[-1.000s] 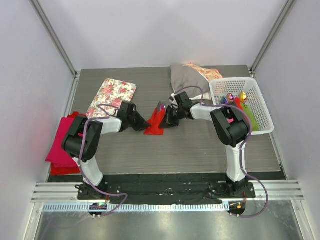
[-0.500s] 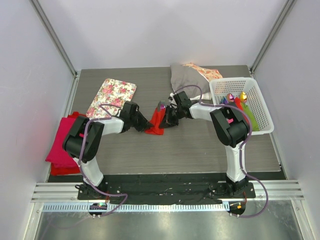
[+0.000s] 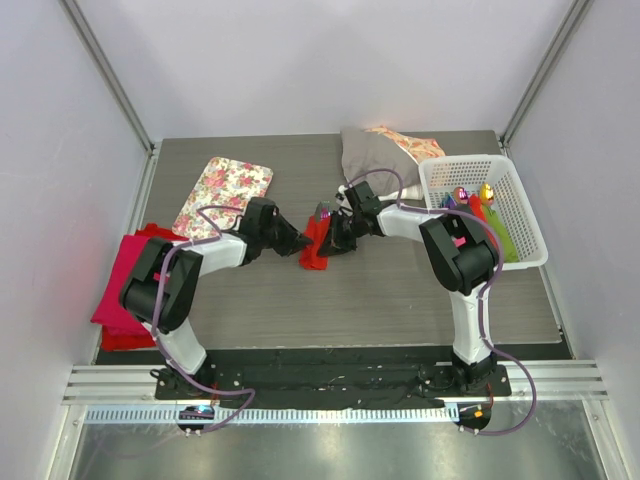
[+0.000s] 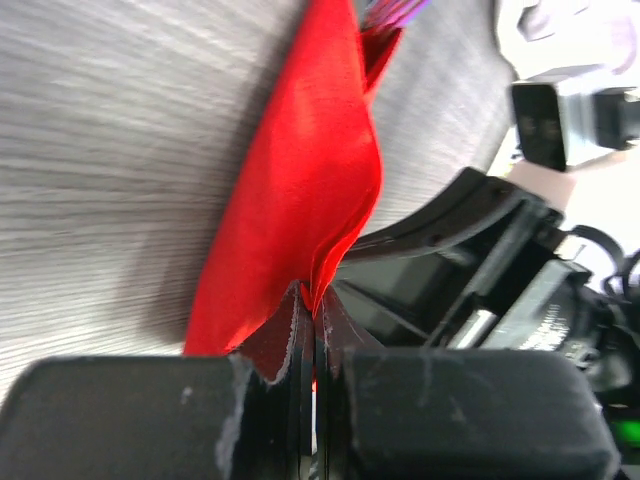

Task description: Place the utensils on the paper napkin and roll it up

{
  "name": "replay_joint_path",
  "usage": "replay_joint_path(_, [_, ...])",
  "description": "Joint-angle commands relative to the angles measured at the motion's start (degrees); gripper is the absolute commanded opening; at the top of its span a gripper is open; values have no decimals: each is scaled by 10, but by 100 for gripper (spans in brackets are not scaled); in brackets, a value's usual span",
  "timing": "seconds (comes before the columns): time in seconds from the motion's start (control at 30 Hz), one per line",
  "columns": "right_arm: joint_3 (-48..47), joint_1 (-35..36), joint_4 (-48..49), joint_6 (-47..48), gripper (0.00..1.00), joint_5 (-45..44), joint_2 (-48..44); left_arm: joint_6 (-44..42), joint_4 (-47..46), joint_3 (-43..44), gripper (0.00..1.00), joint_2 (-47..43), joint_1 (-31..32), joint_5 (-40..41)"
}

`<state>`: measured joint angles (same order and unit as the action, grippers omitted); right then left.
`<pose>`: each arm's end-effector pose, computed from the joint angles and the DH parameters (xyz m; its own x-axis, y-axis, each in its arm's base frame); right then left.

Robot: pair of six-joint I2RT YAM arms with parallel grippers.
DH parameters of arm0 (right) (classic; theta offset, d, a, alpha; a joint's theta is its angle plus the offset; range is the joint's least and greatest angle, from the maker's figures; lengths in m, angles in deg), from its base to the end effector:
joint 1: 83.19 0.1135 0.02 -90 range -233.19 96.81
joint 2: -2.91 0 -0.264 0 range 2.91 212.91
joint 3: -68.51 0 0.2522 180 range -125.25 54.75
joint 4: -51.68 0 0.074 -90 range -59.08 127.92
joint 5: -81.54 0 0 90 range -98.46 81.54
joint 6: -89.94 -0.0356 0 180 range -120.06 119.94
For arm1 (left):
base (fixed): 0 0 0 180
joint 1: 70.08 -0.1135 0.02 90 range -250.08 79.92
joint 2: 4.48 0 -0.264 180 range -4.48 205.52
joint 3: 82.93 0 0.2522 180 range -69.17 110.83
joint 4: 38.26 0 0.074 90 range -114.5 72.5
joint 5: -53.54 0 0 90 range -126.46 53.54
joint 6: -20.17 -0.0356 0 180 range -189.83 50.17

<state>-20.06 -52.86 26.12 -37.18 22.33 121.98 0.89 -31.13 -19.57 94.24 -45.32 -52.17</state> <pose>0.3567 0.2298 0.1295 -0.9816 0.0263 -0.1889 -0.1105 0.7290 0.6756 0.3097 -0.1535 0.1554 -0.7542 -0.6528 -0.0708 -0.3860 0.5280 -0.7564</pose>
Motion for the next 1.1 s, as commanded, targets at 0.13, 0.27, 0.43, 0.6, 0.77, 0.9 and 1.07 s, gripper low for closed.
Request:
replay_joint_path(0.13, [-5,11,-27,26,6,-46,27,57,-115,-2,0,-2,11,-33])
replay_joint_path(0.27, [-6,11,-26,27,6,-45,28,97,-188,-17,0,36,14,-49])
replay_joint_path(0.43, [-6,11,-27,27,6,-43,26,133,-239,-39,0,77,17,-57])
replay_joint_path(0.6, [-6,11,-25,27,6,-42,26,166,-276,-64,0,111,17,-64])
replay_joint_path(0.77, [-4,11,-18,23,6,-37,22,190,-280,-90,0,140,17,-65])
replay_joint_path(0.9, [-3,11,-17,24,6,-38,15,199,-260,-109,0,135,11,-48])
replay_joint_path(1.07, [-2,11,-17,22,6,-35,16,161,-169,-113,0,78,0,0])
